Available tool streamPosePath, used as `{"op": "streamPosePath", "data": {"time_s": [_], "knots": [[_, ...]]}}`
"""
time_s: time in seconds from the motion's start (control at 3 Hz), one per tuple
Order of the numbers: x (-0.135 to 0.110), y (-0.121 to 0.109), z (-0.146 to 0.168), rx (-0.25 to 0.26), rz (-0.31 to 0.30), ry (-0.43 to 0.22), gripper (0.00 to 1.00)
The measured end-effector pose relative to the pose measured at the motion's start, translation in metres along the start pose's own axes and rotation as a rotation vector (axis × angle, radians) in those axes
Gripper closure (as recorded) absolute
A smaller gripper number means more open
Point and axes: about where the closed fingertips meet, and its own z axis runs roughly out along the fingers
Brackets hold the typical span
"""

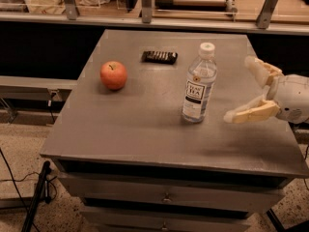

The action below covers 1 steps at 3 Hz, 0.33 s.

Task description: Place blue plastic bottle upright

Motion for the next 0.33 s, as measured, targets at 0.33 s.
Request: {"op": "streamPosePath", "data": {"time_s": [0.33], "knots": [[0.0016,-0.0006,-0.0007,0.006,0.011,0.007,0.00]]}}
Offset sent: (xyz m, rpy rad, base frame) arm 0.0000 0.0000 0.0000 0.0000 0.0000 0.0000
